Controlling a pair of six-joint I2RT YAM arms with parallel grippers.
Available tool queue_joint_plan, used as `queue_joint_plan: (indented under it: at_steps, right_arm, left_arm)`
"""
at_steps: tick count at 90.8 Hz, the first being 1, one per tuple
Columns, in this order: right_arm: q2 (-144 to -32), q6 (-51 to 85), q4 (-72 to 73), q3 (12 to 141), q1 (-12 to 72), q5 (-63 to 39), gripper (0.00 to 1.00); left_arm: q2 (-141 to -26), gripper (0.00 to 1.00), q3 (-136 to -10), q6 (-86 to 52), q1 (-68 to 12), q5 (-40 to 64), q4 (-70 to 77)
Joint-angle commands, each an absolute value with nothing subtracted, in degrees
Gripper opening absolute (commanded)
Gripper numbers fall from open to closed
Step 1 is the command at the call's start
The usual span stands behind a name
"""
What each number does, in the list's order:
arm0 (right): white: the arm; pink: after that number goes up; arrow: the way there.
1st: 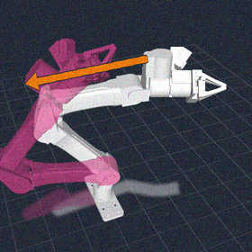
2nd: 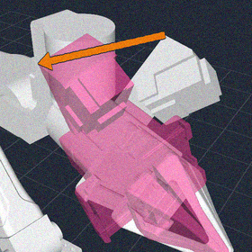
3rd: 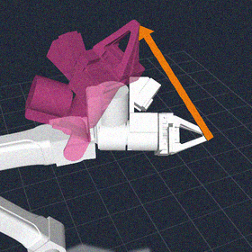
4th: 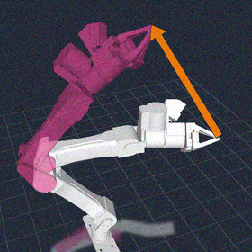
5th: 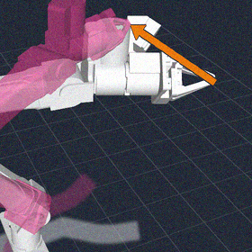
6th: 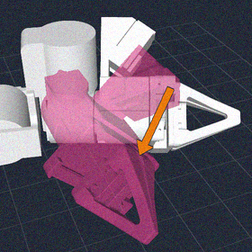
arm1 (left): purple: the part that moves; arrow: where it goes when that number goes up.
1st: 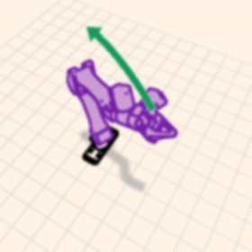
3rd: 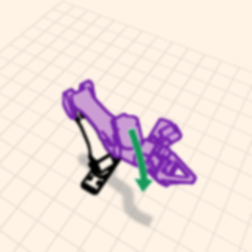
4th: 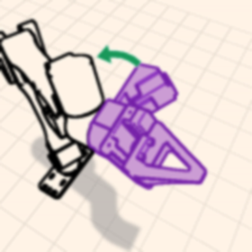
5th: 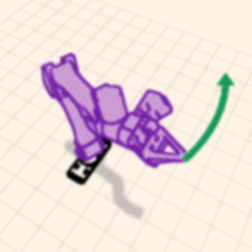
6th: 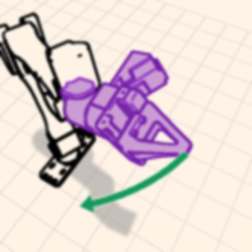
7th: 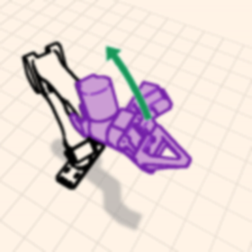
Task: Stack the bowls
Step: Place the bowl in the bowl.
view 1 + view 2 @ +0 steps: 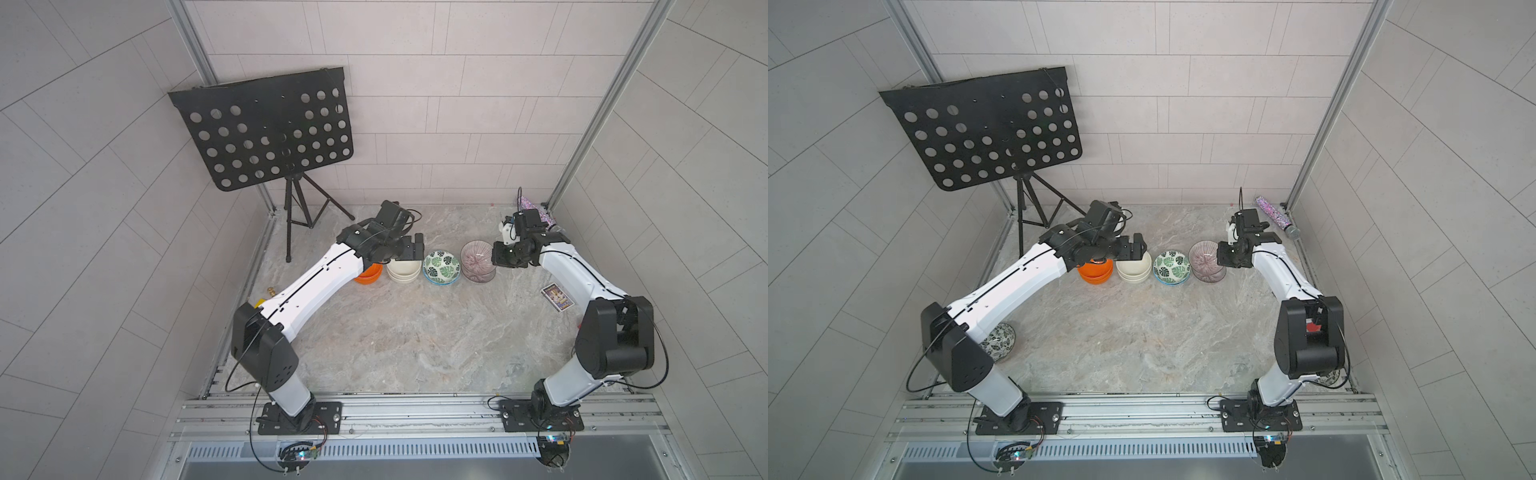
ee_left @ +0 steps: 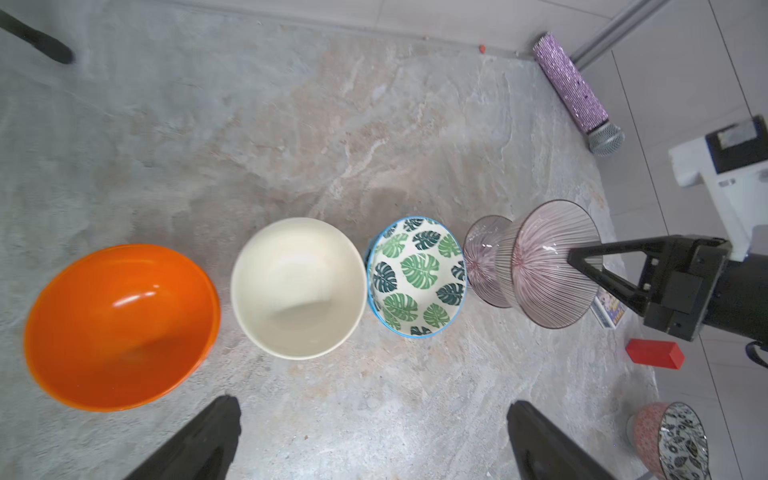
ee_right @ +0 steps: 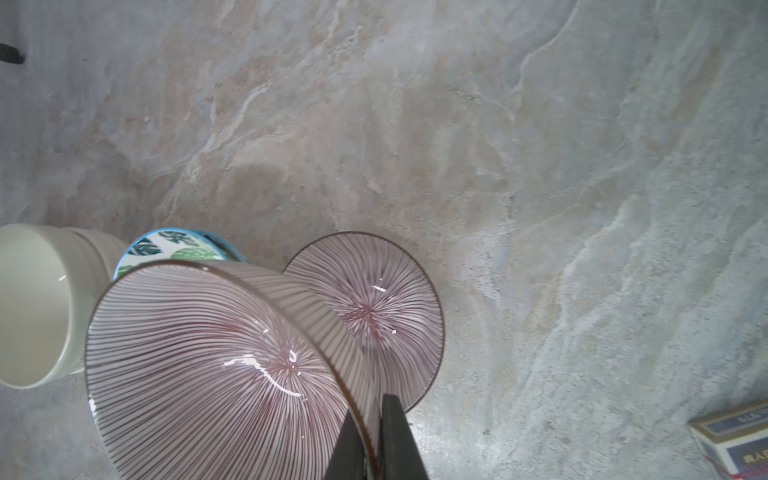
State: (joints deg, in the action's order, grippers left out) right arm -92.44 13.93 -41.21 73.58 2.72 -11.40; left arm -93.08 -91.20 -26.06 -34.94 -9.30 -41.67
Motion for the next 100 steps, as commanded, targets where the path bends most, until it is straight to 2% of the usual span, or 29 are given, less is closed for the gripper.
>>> queue_joint_plan:
  at_steps: [1, 39, 100]
  right_arm:
    - [-94.1, 13.3, -40.7, 75.9, 2.5, -11.3, 0.00]
    - [-99.5, 11.6, -41.7, 77.7, 2.4, -6.5, 0.02]
    - [-103.8, 10.6, -43.8, 80.8, 4.8, -2.6, 0.16]
  left_arm:
    - [-91.9, 1.00, -88.2, -24.7, -33.0, -10.7, -42.9]
    - [-91.4, 1.00, -86.8, -24.8, -31.1, -9.4, -42.6]
    - [-91.1, 1.00, -86.5, -25.0, -30.3, -9.2, -43.4]
